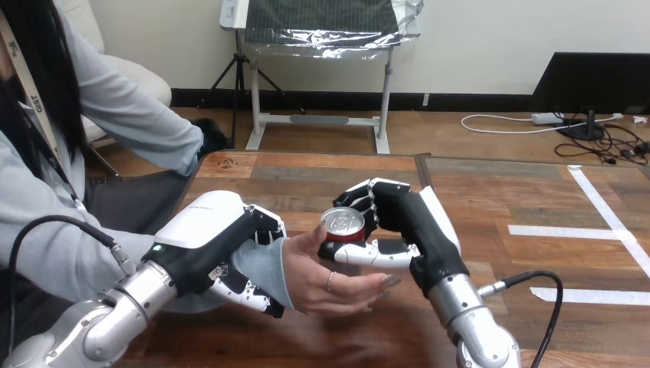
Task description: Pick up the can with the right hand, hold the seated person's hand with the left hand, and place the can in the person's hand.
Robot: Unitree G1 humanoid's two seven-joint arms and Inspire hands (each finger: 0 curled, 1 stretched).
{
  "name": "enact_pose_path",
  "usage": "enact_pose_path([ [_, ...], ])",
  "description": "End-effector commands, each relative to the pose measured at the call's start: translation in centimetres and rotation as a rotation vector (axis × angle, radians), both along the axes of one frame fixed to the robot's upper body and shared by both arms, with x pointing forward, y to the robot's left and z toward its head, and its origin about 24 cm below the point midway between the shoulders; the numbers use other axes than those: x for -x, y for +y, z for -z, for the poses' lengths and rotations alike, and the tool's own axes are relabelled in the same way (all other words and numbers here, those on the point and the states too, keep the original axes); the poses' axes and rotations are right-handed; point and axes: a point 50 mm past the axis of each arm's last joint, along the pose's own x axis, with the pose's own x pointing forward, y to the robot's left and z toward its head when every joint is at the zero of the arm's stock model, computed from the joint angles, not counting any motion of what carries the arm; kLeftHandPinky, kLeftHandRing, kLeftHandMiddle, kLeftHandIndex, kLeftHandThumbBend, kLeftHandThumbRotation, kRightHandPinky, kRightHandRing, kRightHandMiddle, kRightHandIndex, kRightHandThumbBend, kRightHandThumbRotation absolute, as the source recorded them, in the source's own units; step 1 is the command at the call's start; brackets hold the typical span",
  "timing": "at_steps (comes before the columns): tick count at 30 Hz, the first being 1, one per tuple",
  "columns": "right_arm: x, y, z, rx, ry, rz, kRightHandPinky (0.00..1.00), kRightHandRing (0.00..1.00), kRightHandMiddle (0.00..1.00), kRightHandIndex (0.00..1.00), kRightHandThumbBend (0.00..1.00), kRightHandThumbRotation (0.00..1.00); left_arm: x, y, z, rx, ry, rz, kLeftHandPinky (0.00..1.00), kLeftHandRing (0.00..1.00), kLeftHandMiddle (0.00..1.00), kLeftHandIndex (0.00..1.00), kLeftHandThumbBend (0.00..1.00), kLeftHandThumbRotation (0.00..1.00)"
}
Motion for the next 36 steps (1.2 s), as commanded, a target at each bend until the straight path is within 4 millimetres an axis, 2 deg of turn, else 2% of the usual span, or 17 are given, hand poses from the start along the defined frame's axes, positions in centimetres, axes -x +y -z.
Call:
enact_pose_path([
  [1, -1.1, 1.0, -2.9, -0.046, -0.147, -0.023, 0.35, 0.39, 0.45, 0.49, 0.81, 0.00, -2.2, -2.9, -4.4, 0.140, -0.182, 0.072, 0.27, 0.31, 0.37, 0.42, 0.86, 0.19],
  [36, 0.2, 1.3, -3.3, -0.046, -0.193, -0.034, 0.31, 0.36, 0.43, 0.49, 0.81, 0.00, -2.1, -2.9, -4.0, 0.146, -0.154, 0.070, 0.27, 0.31, 0.38, 0.43, 0.87, 0.23],
])
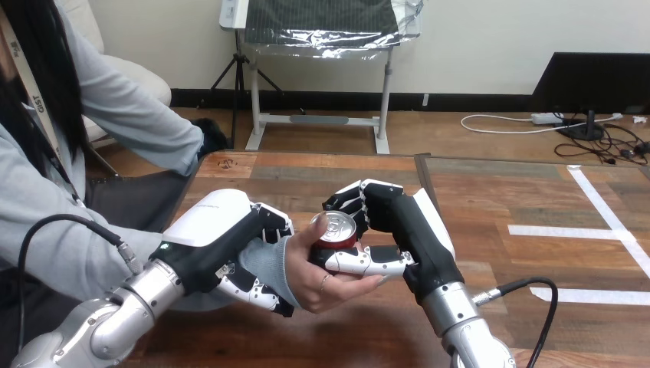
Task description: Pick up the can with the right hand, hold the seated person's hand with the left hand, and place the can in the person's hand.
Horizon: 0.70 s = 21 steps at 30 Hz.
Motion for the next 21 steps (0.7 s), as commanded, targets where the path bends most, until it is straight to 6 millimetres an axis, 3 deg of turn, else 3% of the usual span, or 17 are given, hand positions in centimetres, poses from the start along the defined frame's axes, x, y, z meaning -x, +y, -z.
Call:
enact_pose_path([
  [1, -1.03, 0.38, -2.56, -0.023, -0.115, -0.007, 0.31, 0.36, 0.43, 0.49, 0.81, 0.00, -2.01, -2.27, -3.92, 0.123, -0.159, 0.053, 0.27, 0.31, 0.38, 0.43, 0.87, 0.23],
  [21, -1.05, 0.26, -3.15, -0.025, -0.129, -0.004, 0.32, 0.37, 0.44, 0.49, 0.81, 0.00, -1.98, -2.25, -3.84, 0.121, -0.155, 0.061, 0.28, 0.32, 0.38, 0.42, 0.88, 0.23],
])
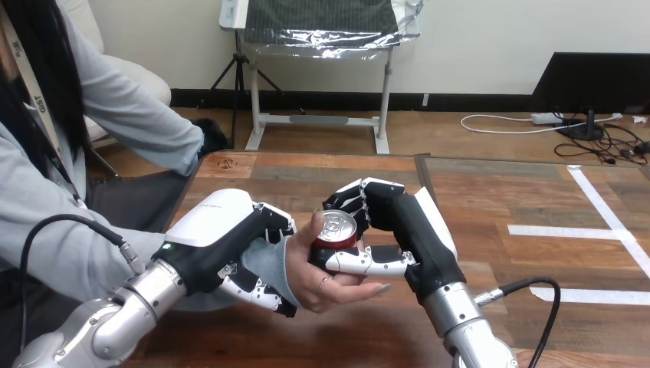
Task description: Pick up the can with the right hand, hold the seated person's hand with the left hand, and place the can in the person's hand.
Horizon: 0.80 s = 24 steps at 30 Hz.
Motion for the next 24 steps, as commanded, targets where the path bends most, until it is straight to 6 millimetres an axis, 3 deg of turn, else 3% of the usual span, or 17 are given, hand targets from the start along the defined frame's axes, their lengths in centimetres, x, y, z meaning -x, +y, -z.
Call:
enact_pose_path([
  [1, -1.20, 0.35, -2.79, -0.026, -0.117, -0.007, 0.33, 0.37, 0.44, 0.49, 0.81, 0.00, -1.99, -2.08, -3.77, 0.115, -0.152, 0.052, 0.28, 0.32, 0.38, 0.42, 0.88, 0.23],
  [24, -1.44, 0.21, -3.16, -0.016, -0.126, -0.005, 0.34, 0.38, 0.44, 0.49, 0.80, 0.00, -2.00, -1.98, -3.77, 0.117, -0.148, 0.055, 0.28, 0.32, 0.38, 0.42, 0.90, 0.21],
])
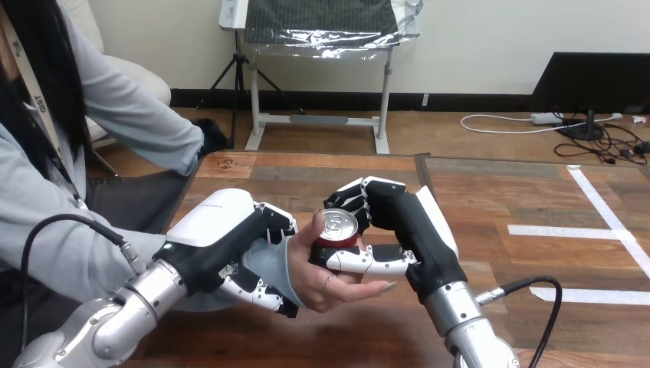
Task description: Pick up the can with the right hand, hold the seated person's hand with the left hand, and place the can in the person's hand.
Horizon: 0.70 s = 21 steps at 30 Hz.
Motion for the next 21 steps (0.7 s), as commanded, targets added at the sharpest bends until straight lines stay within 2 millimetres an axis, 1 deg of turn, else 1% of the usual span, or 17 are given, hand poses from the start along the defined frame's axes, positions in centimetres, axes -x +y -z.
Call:
enact_pose_path([
  [1, -1.48, 0.24, -3.06, -0.012, -0.132, -0.004, 0.34, 0.38, 0.44, 0.49, 0.80, 0.00, -2.02, -1.87, -3.71, 0.113, -0.144, 0.046, 0.28, 0.32, 0.38, 0.42, 0.91, 0.21],
  [5, -1.56, 0.18, -3.10, -0.002, -0.138, -0.005, 0.33, 0.38, 0.45, 0.50, 0.80, 0.00, -2.03, -1.85, -3.69, 0.110, -0.139, 0.045, 0.28, 0.32, 0.38, 0.42, 0.91, 0.21],
  [16, -1.78, 0.10, -3.12, -0.005, -0.121, -0.010, 0.38, 0.44, 0.50, 0.55, 0.83, 0.00, -2.00, -1.81, -3.73, 0.106, -0.131, 0.046, 0.30, 0.35, 0.41, 0.44, 0.94, 0.22],
  [21, -1.88, 0.04, -3.15, 0.011, -0.117, -0.005, 0.41, 0.47, 0.53, 0.58, 0.85, 0.03, -1.96, -1.80, -3.73, 0.110, -0.126, 0.046, 0.33, 0.38, 0.43, 0.46, 0.97, 0.23],
])
